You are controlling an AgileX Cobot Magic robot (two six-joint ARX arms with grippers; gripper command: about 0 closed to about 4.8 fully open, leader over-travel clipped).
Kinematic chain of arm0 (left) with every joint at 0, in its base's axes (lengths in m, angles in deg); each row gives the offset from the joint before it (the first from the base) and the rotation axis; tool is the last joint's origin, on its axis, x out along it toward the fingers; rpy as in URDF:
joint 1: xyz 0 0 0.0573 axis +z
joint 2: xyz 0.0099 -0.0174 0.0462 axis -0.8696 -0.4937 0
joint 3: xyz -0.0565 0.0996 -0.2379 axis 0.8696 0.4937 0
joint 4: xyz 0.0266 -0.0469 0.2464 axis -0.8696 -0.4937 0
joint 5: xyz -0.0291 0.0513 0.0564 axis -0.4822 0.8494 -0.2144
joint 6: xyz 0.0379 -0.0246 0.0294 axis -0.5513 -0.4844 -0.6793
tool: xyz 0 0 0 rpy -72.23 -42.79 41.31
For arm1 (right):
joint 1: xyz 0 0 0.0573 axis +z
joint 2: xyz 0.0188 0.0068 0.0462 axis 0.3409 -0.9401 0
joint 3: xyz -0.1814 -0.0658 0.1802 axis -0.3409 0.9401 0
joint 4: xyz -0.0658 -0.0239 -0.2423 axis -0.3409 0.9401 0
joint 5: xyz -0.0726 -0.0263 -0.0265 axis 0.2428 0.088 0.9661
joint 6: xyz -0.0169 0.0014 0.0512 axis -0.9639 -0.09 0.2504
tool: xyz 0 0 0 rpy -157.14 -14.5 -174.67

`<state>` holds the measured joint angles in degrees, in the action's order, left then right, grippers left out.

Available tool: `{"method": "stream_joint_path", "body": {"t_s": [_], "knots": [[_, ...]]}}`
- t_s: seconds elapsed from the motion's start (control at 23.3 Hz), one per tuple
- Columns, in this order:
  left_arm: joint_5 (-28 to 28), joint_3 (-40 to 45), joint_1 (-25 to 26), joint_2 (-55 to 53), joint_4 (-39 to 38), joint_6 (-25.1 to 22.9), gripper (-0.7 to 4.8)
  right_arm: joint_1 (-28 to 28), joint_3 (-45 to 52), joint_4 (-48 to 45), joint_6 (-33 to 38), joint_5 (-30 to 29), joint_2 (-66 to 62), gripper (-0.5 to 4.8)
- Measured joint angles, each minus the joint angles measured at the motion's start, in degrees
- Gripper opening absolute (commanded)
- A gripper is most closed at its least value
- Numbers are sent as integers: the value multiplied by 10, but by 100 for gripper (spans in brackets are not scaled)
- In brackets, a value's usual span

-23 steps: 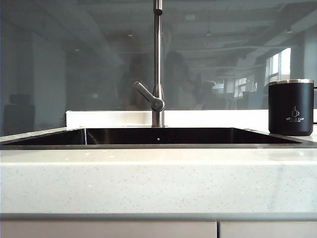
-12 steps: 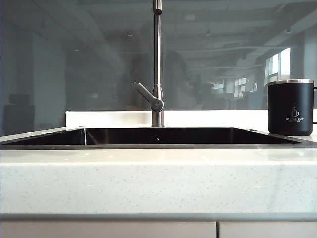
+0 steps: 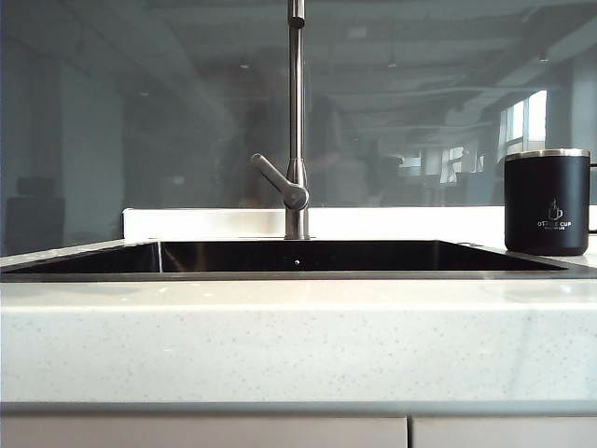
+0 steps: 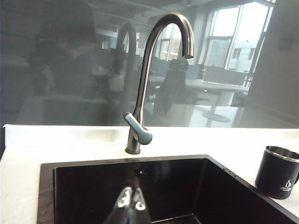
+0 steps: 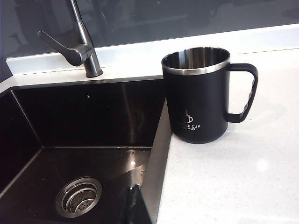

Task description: Pick up the mug next to the sink, go to the faucet to get some water, pour the water into the sink, and finally put the mug back to its place.

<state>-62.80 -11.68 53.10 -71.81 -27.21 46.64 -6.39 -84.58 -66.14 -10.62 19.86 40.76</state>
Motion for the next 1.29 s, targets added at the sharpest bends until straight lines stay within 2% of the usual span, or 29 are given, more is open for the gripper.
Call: {"method": "stream_joint_path", "body": {"t_s": [0.3,0.51,0.77,0.94,1.29], "knots": [[0,0,0,0,-6,-1,-3,0,0,0,0,0,0,-5],[8,0,0,0,-30,-61,-3,0,0,0,0,0,0,-5],[87,4,0,1,-80,-66,-3,0,0,0,0,0,0,-5],[168,56,0,41,-83,-66,-3,0,0,0,0,0,0,-5],[194,109,0,72,-86,-68,-3,0,0,0,0,0,0,-5]]}}
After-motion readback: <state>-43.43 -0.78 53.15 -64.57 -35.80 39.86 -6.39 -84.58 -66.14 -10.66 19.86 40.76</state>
